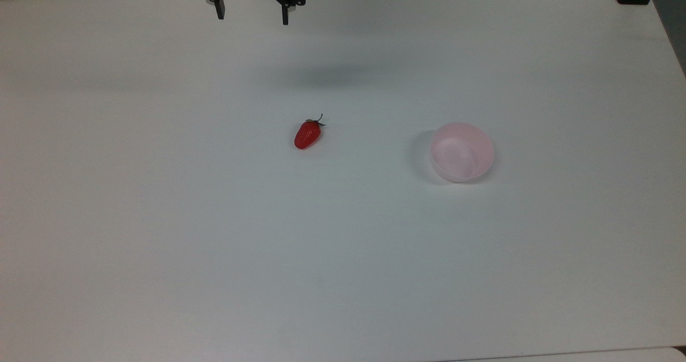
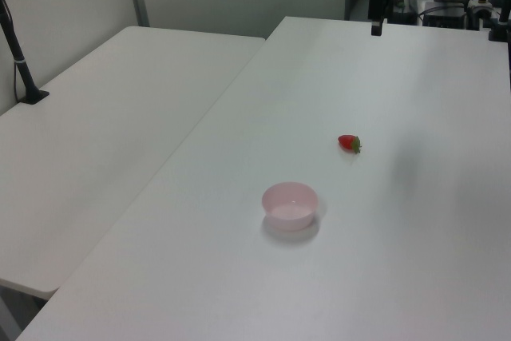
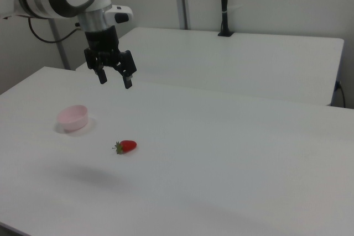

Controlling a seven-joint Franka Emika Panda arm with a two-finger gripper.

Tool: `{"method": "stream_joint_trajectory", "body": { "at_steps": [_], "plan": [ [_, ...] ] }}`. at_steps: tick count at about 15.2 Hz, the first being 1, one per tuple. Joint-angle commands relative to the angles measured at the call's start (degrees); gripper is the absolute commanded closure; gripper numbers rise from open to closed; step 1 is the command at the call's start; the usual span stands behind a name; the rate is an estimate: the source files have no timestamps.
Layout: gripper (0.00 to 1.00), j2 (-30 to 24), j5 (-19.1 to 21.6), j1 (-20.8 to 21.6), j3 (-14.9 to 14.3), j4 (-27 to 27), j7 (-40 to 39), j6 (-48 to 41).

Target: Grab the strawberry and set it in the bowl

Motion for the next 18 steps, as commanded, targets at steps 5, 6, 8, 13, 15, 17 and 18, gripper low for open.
{"method": "stream_joint_trajectory", "body": {
  "at_steps": [5,6,8,13,15,17,18],
  "plan": [
    [0.0,-1.03,-0.2,0.35,-0.36,-0.47,1.75,-1.57],
    [0.0,-1.02,-0.2,0.35,-0.36,-0.47,1.75,-1.57],
    [0.0,-1.11,-0.2,0.35,-0.36,-0.47,1.75,-1.57],
    [0.0,-0.59,0.23,0.52,-0.18,-0.82,2.27,-1.31],
    [0.0,-0.32,0.59,0.7,-0.09,-1.0,5.07,-0.7],
    [0.0,-0.06,1.9,0.78,-0.01,-1.78,7.02,-0.61],
    [0.0,0.12,3.04,0.79,-0.09,-2.57,7.46,-0.08]
  ]
}}
